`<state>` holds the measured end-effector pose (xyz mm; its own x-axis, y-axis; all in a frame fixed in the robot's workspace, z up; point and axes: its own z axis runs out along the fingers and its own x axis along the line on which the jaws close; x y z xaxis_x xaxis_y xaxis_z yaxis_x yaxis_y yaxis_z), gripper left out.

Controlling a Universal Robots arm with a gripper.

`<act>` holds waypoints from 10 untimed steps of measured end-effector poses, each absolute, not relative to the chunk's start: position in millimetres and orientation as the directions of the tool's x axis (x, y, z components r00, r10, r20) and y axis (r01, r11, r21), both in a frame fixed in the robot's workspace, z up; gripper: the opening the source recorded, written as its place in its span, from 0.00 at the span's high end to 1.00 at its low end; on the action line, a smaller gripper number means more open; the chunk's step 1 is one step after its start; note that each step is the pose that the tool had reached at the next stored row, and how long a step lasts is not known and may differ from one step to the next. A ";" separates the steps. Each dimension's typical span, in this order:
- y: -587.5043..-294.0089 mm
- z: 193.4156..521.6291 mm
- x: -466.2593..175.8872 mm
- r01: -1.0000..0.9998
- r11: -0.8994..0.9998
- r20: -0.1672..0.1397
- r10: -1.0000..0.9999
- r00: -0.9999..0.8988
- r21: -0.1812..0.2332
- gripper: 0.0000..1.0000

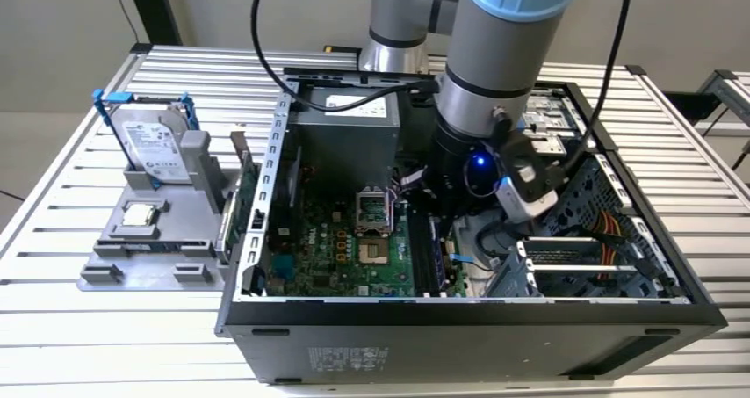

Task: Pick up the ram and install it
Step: 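Press down the ram until it locks into place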

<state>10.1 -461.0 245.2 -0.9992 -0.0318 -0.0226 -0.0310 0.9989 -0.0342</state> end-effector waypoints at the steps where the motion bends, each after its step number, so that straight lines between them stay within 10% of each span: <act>1: -461.0 245.4 10.0 -0.044 0.998 -0.023 -0.045 -0.999 -0.034 1.00; 10: -461.0 246.1 10.0 -0.168 0.985 -0.023 -0.168 -0.985 -0.034 1.00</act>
